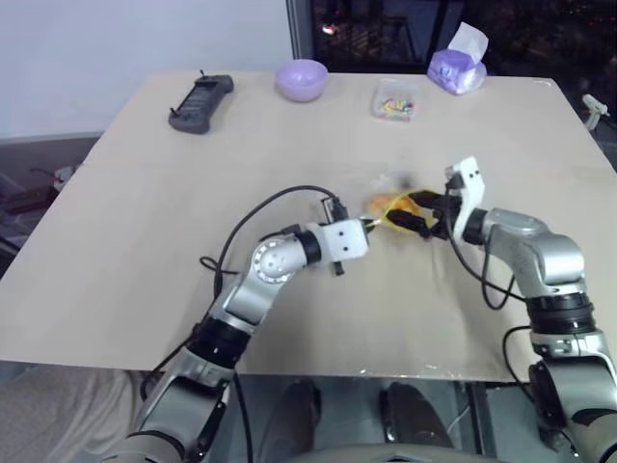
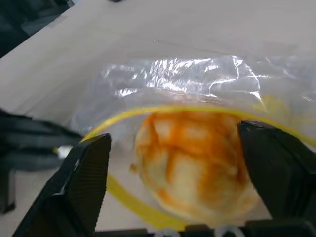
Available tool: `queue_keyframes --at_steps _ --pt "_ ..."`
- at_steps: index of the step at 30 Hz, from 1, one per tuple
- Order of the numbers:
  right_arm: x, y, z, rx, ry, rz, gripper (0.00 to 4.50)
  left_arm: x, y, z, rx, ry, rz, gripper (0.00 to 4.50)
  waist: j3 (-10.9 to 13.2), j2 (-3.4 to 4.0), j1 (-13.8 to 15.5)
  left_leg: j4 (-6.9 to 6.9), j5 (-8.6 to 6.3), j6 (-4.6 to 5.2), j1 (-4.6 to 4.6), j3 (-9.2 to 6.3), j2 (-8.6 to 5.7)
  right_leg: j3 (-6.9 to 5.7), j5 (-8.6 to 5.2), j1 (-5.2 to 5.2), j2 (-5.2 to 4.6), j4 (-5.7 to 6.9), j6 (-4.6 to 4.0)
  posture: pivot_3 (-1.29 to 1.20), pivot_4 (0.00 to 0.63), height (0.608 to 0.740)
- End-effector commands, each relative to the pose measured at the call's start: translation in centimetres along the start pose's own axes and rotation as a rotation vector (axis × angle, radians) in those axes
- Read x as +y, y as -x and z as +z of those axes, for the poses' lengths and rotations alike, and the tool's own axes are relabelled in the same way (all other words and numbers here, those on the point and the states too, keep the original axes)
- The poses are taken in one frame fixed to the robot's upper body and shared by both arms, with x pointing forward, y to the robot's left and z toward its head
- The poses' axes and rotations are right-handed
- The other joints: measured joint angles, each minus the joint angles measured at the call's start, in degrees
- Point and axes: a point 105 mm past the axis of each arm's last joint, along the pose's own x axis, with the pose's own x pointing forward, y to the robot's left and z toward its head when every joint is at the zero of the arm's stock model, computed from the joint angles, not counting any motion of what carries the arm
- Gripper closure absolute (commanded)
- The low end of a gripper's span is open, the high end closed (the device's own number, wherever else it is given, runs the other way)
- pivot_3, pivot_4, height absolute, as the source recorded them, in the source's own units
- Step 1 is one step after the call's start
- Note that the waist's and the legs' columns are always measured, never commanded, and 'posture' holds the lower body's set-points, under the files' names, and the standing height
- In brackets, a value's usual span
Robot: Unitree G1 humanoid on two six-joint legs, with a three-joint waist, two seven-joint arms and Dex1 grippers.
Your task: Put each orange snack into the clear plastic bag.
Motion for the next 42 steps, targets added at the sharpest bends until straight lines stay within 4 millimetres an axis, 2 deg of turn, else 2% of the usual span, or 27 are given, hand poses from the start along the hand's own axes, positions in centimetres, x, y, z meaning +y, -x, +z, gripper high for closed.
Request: queue_keyframes --at_steps 1,4,5,7,10,12,16,24,28,35,36,40,42 --pt "0.8 3.4 0.9 -0.016 0.049 0.072 0.02 1.1 0.3 0.3 -0.004 -0.011 0.049 4.50 0.00 0.00 0.36 -0.01 0.00 0.00 -0.03 -0.05 0.00 -0.05 0.00 0.00 0.00 -0.02 0.00 0.00 0.150 0.740" --pt "0.9 5.3 0.2 0.030 0.097 0.099 0.02 1.3 0.4 0.2 0.000 -0.007 0.058 4.50 0.00 0.00 0.28 -0.01 0.00 0.00 -0.05 -0.03 -0.01 -0.04 0.00 0.01 -0.02 -0.06 0.00 0.00 0.150 0.740" --pt "0.4 5.9 -0.1 0.051 0.127 0.078 0.02 1.4 0.4 0.2 0.000 -0.006 0.058 4.50 0.01 -0.02 0.21 -0.01 0.00 0.01 -0.03 -0.02 -0.01 -0.03 0.00 0.03 -0.02 -0.07 0.00 0.00 0.150 0.740" --pt "-1.2 6.7 -0.6 0.090 0.199 0.002 0.02 1.4 0.4 0.1 0.001 -0.005 0.059 4.50 0.01 -0.02 -0.07 0.00 0.00 0.01 0.00 0.00 0.00 -0.01 0.00 0.03 -0.01 -0.05 0.00 0.00 0.150 0.740" --pt "-4.8 7.5 -1.7 0.185 0.397 -0.182 0.02 1.4 0.3 0.1 0.001 -0.002 0.058 4.50 0.01 -0.02 -0.07 0.00 0.00 0.01 0.04 0.03 0.02 0.01 -0.01 0.03 0.01 -0.01 0.01 0.00 0.150 0.740" --pt "-6.1 7.1 -2.0 0.216 0.521 -0.248 0.02 1.4 0.3 0.1 -0.001 0.001 0.058 4.50 0.01 -0.02 -0.09 0.00 0.00 0.01 0.04 0.04 0.02 0.01 -0.01 0.03 0.00 -0.02 0.01 0.00 0.150 0.740" --pt "-7.0 5.2 -2.7 0.236 0.696 -0.283 0.02 1.4 0.1 0.2 -0.002 0.003 0.057 4.50 0.01 -0.02 -0.28 -0.01 0.00 -0.01 0.05 0.07 0.04 0.05 0.00 0.00 0.01 -0.01 0.01 0.00 0.150 0.740" --pt "-6.1 1.9 -1.6 0.143 0.791 -0.248 0.02 1.4 0.2 0.2 -0.001 0.005 0.060 4.50 0.01 -0.02 -0.09 0.00 0.02 -0.03 0.04 0.06 0.02 0.05 0.00 0.02 0.00 -0.02 0.01 0.00 0.150 0.740" --pt "-5.8 1.6 -1.3 0.120 0.813 -0.233 1.07 1.4 0.2 0.1 0.000 0.006 0.064 4.50 0.01 -0.02 0.05 0.00 0.02 -0.03 0.03 0.05 0.01 0.04 0.00 0.02 0.00 -0.03 0.01 0.00 0.150 0.740" --pt "-6.0 1.9 -1.8 0.127 0.803 -0.225 4.17 1.5 0.2 0.2 0.002 0.004 0.069 4.50 0.01 -0.02 -0.09 0.00 0.02 -0.03 0.03 0.05 0.01 0.04 0.00 0.02 -0.01 -0.02 0.00 0.00 0.150 0.740" --pt "-6.0 2.0 -1.7 0.127 0.805 -0.226 4.36 1.5 0.2 0.2 0.003 0.004 0.071 4.50 0.01 -0.02 -0.10 0.00 0.02 -0.03 0.04 0.05 0.01 0.05 0.00 0.02 -0.01 -0.02 0.00 0.00 0.150 0.740" --pt "-6.3 2.2 -1.4 0.127 0.811 -0.241 4.36 1.8 0.3 -0.1 0.019 -0.004 0.085 4.50 0.01 -0.02 -0.09 0.00 0.01 -0.02 0.04 0.05 0.01 0.05 0.00 0.02 -0.01 -0.02 0.00 0.00 0.150 0.740" --pt "-6.8 2.4 -0.5 0.104 0.822 -0.284 4.36 2.7 0.3 -0.5 0.042 -0.028 0.127 4.50 0.01 -0.02 -0.08 0.00 0.01 -0.02 0.04 0.06 0.01 0.05 0.00 0.02 -0.01 -0.02 0.00 0.00 0.150 0.740"
